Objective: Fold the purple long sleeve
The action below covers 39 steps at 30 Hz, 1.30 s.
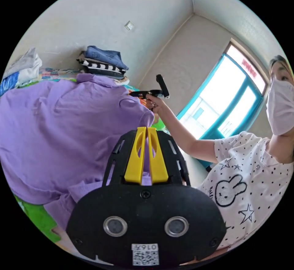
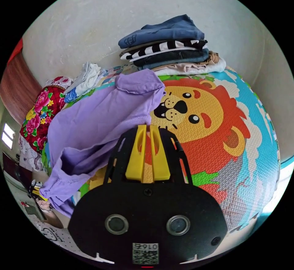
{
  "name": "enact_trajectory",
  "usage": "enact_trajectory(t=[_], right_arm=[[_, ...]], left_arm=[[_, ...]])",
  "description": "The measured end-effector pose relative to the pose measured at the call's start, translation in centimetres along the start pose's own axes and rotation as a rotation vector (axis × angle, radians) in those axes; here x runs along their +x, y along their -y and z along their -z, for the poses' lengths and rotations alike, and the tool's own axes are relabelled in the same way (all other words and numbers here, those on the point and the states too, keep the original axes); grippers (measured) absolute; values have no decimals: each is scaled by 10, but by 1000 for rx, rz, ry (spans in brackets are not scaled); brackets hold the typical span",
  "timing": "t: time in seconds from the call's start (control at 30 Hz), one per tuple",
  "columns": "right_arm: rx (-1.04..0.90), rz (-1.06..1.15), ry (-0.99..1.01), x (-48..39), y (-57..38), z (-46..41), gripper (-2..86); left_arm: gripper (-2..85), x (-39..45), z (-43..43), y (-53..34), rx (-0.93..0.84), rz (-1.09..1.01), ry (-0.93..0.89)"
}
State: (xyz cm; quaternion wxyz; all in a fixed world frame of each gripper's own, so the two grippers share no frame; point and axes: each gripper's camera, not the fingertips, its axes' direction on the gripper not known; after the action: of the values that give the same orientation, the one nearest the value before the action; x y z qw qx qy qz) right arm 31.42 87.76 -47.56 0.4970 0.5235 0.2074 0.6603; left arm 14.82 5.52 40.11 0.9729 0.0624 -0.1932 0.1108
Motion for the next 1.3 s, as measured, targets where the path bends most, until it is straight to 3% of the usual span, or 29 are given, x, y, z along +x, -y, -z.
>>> enact_trajectory(t=[0.3,0.4,0.5,0.57,0.67,0.97,1.1,1.3], right_arm=[[-49,144,-215,2,81,72,11],[-49,156,-295,2,119,84,19],[-174,142,-347,13,142,76,47],[-255,160,-431,26,137,78,96],[-158,133,-392,45,108,119,113],[111,112,-69,69,-29,269,84],[210,145,6,59,-81,313,81],[399,126,58,66,-131,374,71]], left_arm=[[-9,55,-115,49,-180,-160,22],[-9,64,-166,66,-222,-161,84],[-8,63,-192,61,-310,-87,159],[-9,60,-172,52,-222,-74,133],[-9,46,-118,41,-86,-32,181],[19,-40,97,-23,216,303,813],[41,-71,149,-58,178,480,1011],[68,-110,182,-102,101,687,958]])
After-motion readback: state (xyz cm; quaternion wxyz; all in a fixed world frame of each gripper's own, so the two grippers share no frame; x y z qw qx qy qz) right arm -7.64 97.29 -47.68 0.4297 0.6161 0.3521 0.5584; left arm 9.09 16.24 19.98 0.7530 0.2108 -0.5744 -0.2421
